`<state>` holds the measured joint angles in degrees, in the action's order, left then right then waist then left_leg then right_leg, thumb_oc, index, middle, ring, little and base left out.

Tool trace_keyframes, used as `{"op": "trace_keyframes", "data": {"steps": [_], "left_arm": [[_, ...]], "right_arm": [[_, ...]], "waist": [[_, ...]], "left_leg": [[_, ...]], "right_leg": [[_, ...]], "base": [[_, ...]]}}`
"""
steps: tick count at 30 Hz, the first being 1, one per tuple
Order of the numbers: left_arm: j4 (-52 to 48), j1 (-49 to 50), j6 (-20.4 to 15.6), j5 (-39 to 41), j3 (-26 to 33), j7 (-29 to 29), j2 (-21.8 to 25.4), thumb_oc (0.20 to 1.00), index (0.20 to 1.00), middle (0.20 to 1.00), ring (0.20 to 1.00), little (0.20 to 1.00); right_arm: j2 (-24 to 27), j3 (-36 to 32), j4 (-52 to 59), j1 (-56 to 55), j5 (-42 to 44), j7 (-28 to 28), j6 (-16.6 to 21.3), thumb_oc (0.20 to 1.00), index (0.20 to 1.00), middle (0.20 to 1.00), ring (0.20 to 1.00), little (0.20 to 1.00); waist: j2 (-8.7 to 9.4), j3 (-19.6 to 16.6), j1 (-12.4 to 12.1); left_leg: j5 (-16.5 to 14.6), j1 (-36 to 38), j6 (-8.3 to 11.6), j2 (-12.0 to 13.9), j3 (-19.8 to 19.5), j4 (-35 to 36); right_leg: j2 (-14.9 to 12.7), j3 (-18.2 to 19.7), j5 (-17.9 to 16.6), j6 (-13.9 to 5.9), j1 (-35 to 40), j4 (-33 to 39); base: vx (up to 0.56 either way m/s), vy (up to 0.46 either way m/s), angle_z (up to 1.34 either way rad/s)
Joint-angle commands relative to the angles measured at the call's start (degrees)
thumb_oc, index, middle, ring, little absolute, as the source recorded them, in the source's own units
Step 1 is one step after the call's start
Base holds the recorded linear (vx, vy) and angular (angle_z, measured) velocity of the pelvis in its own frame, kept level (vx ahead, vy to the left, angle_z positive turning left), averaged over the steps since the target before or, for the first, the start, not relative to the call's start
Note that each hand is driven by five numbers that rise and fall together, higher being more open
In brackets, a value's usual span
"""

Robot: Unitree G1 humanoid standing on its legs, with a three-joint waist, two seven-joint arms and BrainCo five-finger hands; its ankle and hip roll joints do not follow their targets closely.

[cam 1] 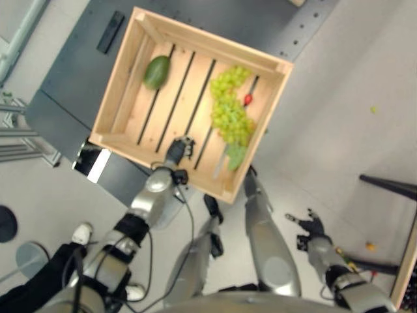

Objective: Pick up the fruits from the basket on one side to the basket on the other side

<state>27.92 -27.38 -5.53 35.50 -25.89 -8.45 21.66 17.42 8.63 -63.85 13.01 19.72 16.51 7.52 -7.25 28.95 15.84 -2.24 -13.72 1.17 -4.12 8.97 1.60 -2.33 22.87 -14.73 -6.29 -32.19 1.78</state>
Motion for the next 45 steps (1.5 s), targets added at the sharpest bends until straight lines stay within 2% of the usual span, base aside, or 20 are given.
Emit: {"op": "trace_keyframes", "data": {"steps": [1,15,29,36,40,41,43,44,45], "left_arm": [[-0.2,0.2,-1.4,-3.1,1.3,-0.4,0.4,1.0,1.0,1.0,1.0,1.0],[12.1,-13.1,0.1,-9.9,-3.3,-2.0,-9.7,1.0,1.0,1.0,1.0,1.0],[27.0,-23.1,1.6,-10.5,-5.4,-2.6,-18.1,1.0,1.0,1.0,1.0,1.0],[30.3,-24.5,1.8,-10.2,-5.1,-2.7,-19.2,1.0,1.0,1.0,1.0,1.0],[28.2,-24.9,1.4,-13.5,-6.2,-3.3,-18.1,1.0,1.0,1.0,1.0,1.0],[24.2,-24.7,1.3,-17.7,-7.3,-4.2,-16.3,1.0,1.0,1.0,1.0,1.0],[22.0,-23.9,1.2,-19.4,-7.7,-4.3,-15.0,1.0,1.0,1.0,1.0,1.0],[15.5,-20.6,0.6,-22.0,-7.7,-4.8,-10.3,1.0,1.0,1.0,1.0,1.0],[11.8,-18.3,0.2,-22.7,-7.4,-4.8,-7.7,1.0,1.0,1.0,1.0,1.0]], "right_arm": [[1.3,-0.1,-0.8,-5.6,0.3,0.0,0.6,1.0,1.0,1.0,1.0,1.0],[1.8,1.9,-2.3,-3.9,0.5,0.6,0.7,1.0,1.0,1.0,1.0,1.0],[2.0,4.7,-4.2,-2.1,0.9,0.9,0.3,1.0,1.0,1.0,1.0,1.0],[2.0,5.4,-4.8,-1.5,1.0,1.1,0.1,1.0,1.0,1.0,1.0,1.0],[2.2,5.3,-4.6,-1.7,0.9,1.5,0.5,1.0,1.0,1.0,1.0,1.0],[2.4,4.8,-3.7,-2.2,0.9,1.7,1.0,1.0,1.0,1.0,1.0,1.0],[2.5,4.4,-3.1,-2.5,1.0,1.8,1.3,1.0,1.0,1.0,1.0,1.0],[2.7,3.3,-1.4,-3.5,1.0,2.0,2.0,1.0,1.0,1.0,1.0,1.0],[2.9,2.5,-0.6,-3.9,1.1,2.1,2.2,1.0,1.0,1.0,1.0,1.0]], "waist": [[1.45,-1.3,0.5],[0.97,-1.5,1.5],[0.76,-1.5,3.1],[0.68,-1.6,3.4],[0.53,-1.5,3.3],[0.16,-1.4,3.0],[-0.06,-1.3,2.8],[-0.57,-1.1,2.2],[-1.17,-0.8,1.6]], "left_leg": [[-2.3,-7.7,2.34,0.2,-2.3,-9.9],[-2.6,-7.1,2.34,0.3,-2.1,-9.6],[-2.5,-6.8,2.42,0.3,-1.3,-9.3],[-2.5,-6.6,2.47,0.4,-1.0,-9.2],[-2.5,-6.7,2.53,0.3,-1.1,-9.3],[-2.4,-6.7,2.54,0.2,-1.3,-9.4],[-2.4,-6.7,2.55,0.1,-1.4,-9.4],[-2.0,-6.8,2.6,-0.1,-1.6,-9.4],[-2.4,-6.6,2.5,-0.1,-1.9,-9.6]], "right_leg": [[1.8,-1.3,5.1,-0.56,3.8,1.4],[1.8,-1.0,5.4,-0.55,4.1,1.3],[2.1,-0.5,5.3,-0.6,3.8,1.0],[2.1,-0.2,5.2,-0.6,3.7,0.9],[2.1,-0.2,5.3,-0.61,3.7,0.8],[1.9,-0.3,5.3,-0.65,3.8,0.8],[1.9,-0.4,5.4,-0.64,3.9,0.8],[1.6,-0.5,5.2,-0.7,3.9,0.9],[1.6,-0.7,5.5,-0.73,4.3,1.0]], "base": [[0.0,0.0,0.0],[0.0,0.004,0.0],[0.0,0.0,0.0],[0.0,0.0,0.0],[0.0,0.0,0.0],[0.0,0.0,0.0],[0.0,0.0,0.0],[0.0,0.0,0.0],[0.0,0.0,0.0]]}}
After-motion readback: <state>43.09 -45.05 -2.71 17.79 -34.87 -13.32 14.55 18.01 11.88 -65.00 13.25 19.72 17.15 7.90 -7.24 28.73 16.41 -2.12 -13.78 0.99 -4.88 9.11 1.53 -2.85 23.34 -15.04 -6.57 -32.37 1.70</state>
